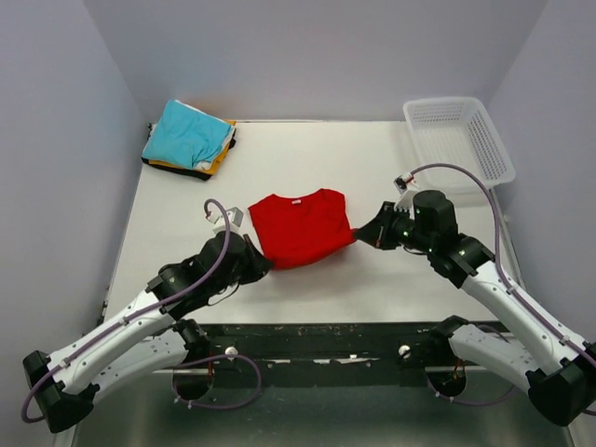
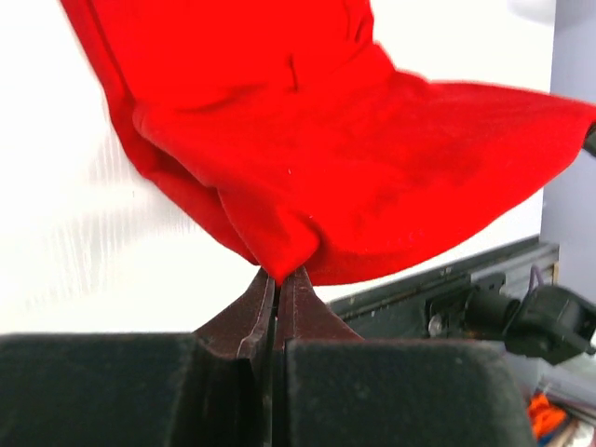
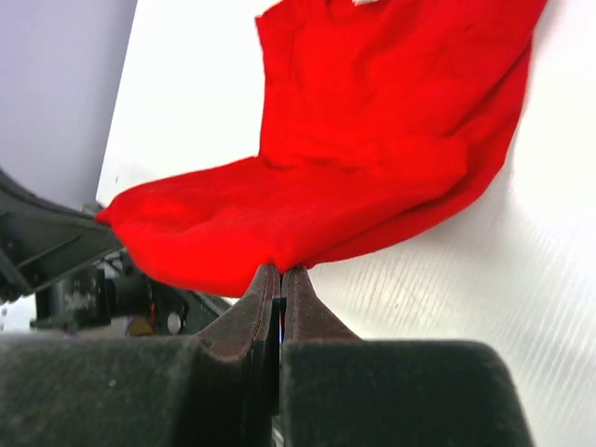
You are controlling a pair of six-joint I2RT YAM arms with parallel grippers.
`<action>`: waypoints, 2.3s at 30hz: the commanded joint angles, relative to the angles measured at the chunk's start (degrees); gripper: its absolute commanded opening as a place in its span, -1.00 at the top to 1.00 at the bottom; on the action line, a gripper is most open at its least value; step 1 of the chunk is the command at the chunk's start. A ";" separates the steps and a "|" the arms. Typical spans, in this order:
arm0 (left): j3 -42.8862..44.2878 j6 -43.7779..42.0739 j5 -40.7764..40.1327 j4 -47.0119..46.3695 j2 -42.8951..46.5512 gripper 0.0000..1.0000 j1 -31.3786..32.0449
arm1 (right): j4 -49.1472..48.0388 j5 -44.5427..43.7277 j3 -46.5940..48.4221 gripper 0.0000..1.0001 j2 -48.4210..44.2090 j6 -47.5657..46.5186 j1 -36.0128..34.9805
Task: Fold and stack the t-shirts
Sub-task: Fold the long partially folded tshirt into a neat square
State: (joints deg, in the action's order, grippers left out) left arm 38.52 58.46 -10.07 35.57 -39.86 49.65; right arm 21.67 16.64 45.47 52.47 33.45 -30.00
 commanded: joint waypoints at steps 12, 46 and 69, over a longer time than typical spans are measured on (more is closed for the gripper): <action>17.03 -12.50 -1.66 -9.60 -25.61 1.00 -19.86 | -12.66 -26.73 14.35 0.99 24.07 2.79 0.18; 43.38 -19.16 12.41 -6.37 -58.43 -0.97 -33.43 | -19.91 -21.30 38.88 -1.00 59.66 -0.05 5.97; 22.02 -15.08 28.48 -19.65 -62.27 -0.97 -31.37 | -33.71 -4.99 4.34 -1.00 49.26 9.11 6.19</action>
State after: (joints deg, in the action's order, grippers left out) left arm 62.92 44.27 22.09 14.35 -101.84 18.44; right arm -15.55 19.42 53.12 103.98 43.90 -24.18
